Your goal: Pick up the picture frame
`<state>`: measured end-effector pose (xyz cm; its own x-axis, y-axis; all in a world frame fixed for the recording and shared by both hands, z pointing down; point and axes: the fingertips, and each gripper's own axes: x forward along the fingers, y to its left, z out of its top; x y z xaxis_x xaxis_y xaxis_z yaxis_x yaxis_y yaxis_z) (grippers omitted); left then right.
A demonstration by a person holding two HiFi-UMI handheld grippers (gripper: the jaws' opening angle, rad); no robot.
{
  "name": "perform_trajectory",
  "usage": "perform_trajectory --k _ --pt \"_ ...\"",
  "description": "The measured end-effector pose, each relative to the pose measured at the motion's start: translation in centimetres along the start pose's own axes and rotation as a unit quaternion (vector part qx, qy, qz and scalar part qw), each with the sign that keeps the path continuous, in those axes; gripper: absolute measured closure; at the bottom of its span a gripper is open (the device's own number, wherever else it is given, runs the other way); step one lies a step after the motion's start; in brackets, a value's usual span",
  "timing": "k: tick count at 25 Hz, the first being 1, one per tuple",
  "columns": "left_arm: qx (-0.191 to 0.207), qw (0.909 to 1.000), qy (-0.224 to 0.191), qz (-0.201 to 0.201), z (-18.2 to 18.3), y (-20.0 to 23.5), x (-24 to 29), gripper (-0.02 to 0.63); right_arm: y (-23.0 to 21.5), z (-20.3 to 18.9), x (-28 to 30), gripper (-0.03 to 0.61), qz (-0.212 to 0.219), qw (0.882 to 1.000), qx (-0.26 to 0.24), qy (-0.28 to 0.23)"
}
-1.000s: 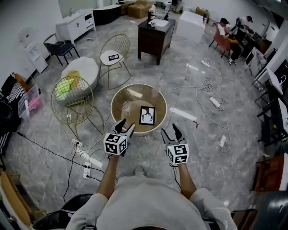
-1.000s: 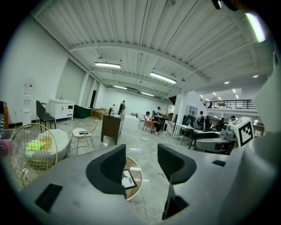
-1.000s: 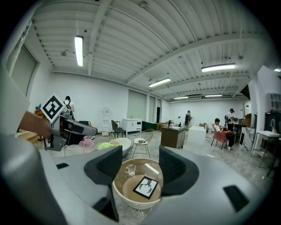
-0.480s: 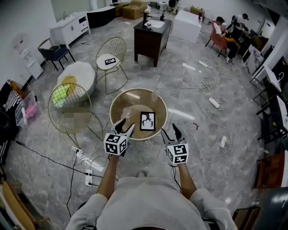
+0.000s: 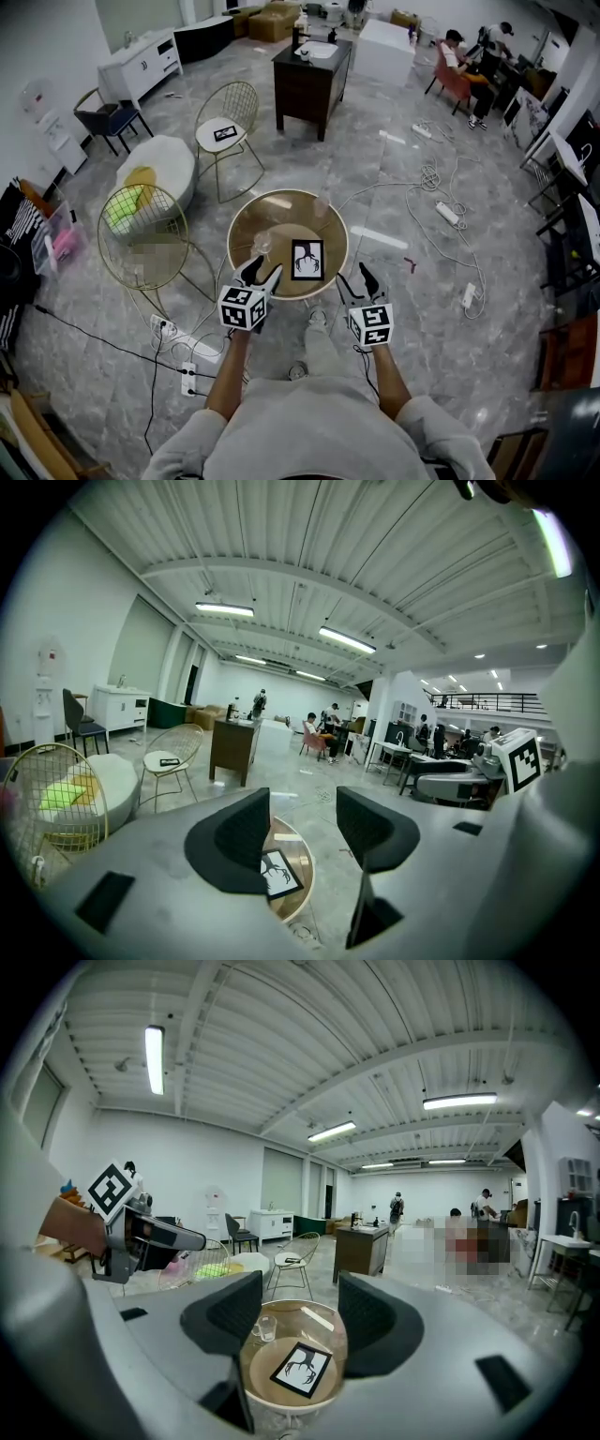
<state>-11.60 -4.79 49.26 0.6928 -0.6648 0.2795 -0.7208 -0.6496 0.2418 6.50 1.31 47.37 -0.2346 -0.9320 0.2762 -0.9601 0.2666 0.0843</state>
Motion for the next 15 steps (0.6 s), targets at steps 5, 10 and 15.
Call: perform_trajectory --k 5,10,15 --pt "0.001 1.0 0.004 0.002 0.5 0.7 2.0 0.408 -1.1 -0.6 1.9 0.338 0.003 1.0 0.008 0.006" --pt "-0.003 0.9999 0.011 0.007 1.1 2.3 4.7 0.408 -2.5 -0.6 4.8 0.339 0.007 1.0 0.014 0.009" --pt "-0.007 0.9997 0.019 0.011 1.9 4.1 8.0 0.408 -4.4 -0.1 8.4 0.339 0.014 1.0 0.015 0.012"
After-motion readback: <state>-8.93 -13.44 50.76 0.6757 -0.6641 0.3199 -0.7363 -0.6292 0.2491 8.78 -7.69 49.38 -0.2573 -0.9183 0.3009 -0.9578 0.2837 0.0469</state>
